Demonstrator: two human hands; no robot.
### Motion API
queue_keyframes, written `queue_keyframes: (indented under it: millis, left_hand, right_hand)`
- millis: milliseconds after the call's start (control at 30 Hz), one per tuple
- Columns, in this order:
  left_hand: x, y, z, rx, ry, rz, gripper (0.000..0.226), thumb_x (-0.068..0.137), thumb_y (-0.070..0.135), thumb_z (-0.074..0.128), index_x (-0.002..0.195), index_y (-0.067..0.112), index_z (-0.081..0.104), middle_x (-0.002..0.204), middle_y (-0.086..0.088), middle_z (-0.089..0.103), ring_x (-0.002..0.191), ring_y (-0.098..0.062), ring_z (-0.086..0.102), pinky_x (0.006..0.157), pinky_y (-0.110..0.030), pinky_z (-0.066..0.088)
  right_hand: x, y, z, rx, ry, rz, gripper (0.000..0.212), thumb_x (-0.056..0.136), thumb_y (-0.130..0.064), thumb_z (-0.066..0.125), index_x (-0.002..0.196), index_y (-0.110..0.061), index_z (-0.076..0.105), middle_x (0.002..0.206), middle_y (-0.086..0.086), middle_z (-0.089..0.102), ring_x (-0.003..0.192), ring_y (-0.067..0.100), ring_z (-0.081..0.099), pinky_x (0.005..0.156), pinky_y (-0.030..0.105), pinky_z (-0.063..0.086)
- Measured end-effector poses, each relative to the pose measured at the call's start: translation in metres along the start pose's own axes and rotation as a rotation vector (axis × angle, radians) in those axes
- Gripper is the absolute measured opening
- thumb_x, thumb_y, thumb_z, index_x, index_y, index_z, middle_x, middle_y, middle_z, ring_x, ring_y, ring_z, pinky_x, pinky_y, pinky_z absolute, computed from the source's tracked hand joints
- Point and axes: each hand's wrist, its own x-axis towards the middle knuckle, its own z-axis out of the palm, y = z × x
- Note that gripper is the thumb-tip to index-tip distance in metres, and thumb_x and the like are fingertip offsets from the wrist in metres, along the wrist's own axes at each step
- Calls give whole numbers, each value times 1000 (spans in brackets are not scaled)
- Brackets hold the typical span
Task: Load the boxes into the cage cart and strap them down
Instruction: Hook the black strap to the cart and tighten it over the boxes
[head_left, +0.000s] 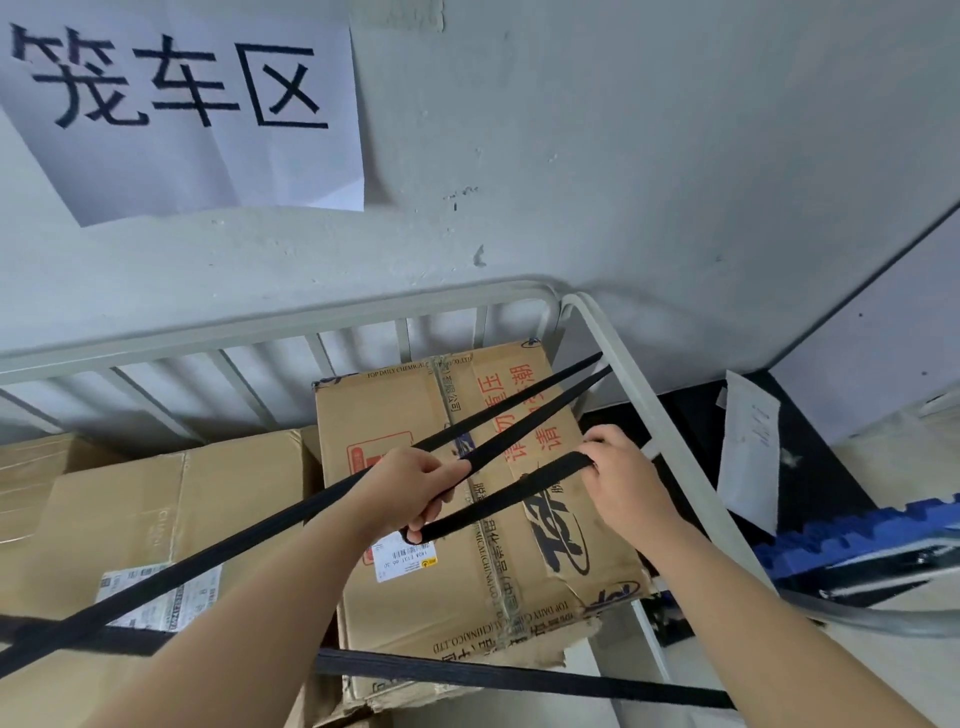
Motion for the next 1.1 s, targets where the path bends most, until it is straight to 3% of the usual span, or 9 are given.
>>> queue_keyframes:
  millis: [133, 333, 467, 533, 700, 800, 900, 1000, 1100]
  left_hand:
    - [-45, -6, -18, -55, 25, 52, 41, 91, 43, 59, 65, 11, 62, 46, -1, 51, 37, -12, 43, 44, -26, 45]
    - [-124, -41, -46, -66, 83, 64, 37, 91, 38, 61, 71, 6, 65, 47, -2, 50, 37, -13, 40, 43, -26, 43]
    - [-180, -75, -65, -65, 124, 75, 35, 92, 36, 61, 75, 5, 66, 48, -1, 50, 40, -15, 41, 46, -25, 44]
    - [-207, -94, -74, -17, 163, 68, 35, 91, 38, 60, 78, 7, 68, 49, 0, 51, 42, -14, 43, 46, -23, 43]
    - [-272, -150, -108, 129, 299, 62, 33, 90, 45, 59, 74, 19, 71, 47, 8, 54, 45, -7, 45, 47, -20, 40]
    - [-310, -184, -127, 183, 368, 37, 32, 90, 45, 59, 73, 21, 70, 50, 7, 57, 47, -8, 48, 50, -22, 42]
    - [-342, -211, -140, 211, 398, 7, 31, 90, 45, 58, 74, 21, 69, 51, 6, 58, 47, -9, 48, 52, -24, 44]
    - [-365, -228, -150, 238, 410, -5, 31, 89, 45, 60, 74, 19, 69, 55, 4, 60, 52, -11, 51, 57, -27, 48]
    - [-376, -236, -161, 292, 423, -13, 35, 87, 50, 60, 68, 22, 67, 56, 5, 63, 52, -9, 55, 59, -26, 50]
  right_hand:
    - [-31, -51, -26, -26, -50, -88, 20, 92, -21, 58, 107, -15, 69, 106, -3, 62, 91, 11, 58, 83, 29, 52]
    - [-96, -147, -15, -48, -247, -138, 15, 91, -34, 60, 86, -22, 67, 74, -12, 58, 62, 2, 54, 53, 15, 38]
    - [-138, -208, 20, 68, -290, -126, 19, 91, -28, 59, 106, -22, 69, 95, -8, 67, 79, 7, 60, 71, 26, 53]
    - [-158, -236, 36, 103, -275, -106, 24, 91, -25, 58, 114, -24, 65, 106, -6, 66, 90, 7, 58, 81, 23, 50]
    - [-188, -287, 46, 112, -194, -84, 32, 95, -24, 55, 126, -23, 59, 120, -5, 64, 107, 11, 60, 79, 13, 41]
    - [-194, -315, 43, 23, -150, -112, 37, 96, -26, 52, 133, -22, 53, 131, -2, 59, 116, 16, 56, 90, 26, 45]
    - [-196, -344, 45, -5, -135, -178, 43, 96, -26, 53, 138, -18, 48, 142, 0, 49, 128, 19, 46, 104, 33, 38]
    - [-194, -370, 55, -27, -175, -279, 43, 95, -25, 55, 137, -16, 49, 141, 1, 48, 130, 20, 43, 106, 33, 35]
    - [-190, -391, 68, -68, -255, -354, 33, 93, -26, 56, 125, -18, 57, 125, 1, 57, 116, 22, 52, 95, 35, 43]
